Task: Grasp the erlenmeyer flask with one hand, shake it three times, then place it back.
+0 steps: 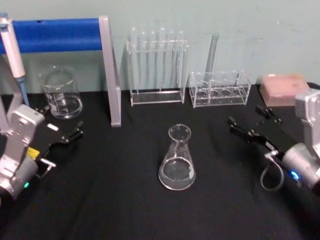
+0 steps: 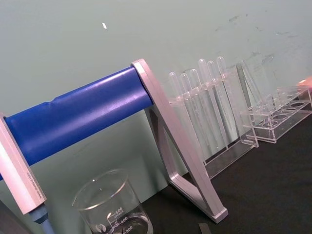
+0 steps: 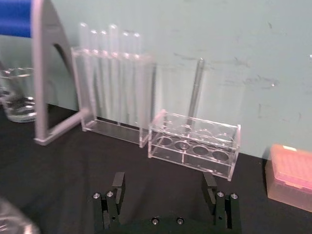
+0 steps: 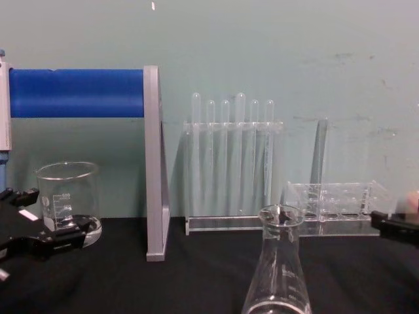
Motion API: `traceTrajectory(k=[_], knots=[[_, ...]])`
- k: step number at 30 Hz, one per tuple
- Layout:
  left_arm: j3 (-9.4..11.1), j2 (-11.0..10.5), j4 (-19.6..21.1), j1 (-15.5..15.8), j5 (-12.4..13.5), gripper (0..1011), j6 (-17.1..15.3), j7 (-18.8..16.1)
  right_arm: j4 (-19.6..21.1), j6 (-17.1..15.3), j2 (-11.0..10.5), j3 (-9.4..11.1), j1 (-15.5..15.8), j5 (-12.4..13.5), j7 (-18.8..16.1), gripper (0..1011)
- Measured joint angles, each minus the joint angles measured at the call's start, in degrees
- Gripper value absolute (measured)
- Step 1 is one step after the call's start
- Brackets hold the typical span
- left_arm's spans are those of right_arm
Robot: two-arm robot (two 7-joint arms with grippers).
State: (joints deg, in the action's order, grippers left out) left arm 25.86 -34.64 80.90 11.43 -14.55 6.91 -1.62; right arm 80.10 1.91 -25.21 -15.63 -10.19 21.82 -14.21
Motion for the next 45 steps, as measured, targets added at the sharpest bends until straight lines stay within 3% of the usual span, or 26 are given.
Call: traceTrajectory(k=[8, 13, 45], knots=[[0.00, 0.00, 0.00, 0.00, 0.00, 1001, 0.00, 0.00, -8.93, 0.03, 3.53, -0.89, -5.69, -2.39, 0.02, 1000], [0.00, 0.00, 0.00, 0.00, 0.00, 1001, 0.00, 0.00, -11.08, -0.40, 4.32, -0.77, -7.08, -2.54, -1.37, 1000], [0.00, 0.00, 0.00, 0.00, 0.00, 1001, 0.00, 0.00, -10.47, -0.37, 4.10, -0.78, -6.68, -2.56, -0.93, 1000]])
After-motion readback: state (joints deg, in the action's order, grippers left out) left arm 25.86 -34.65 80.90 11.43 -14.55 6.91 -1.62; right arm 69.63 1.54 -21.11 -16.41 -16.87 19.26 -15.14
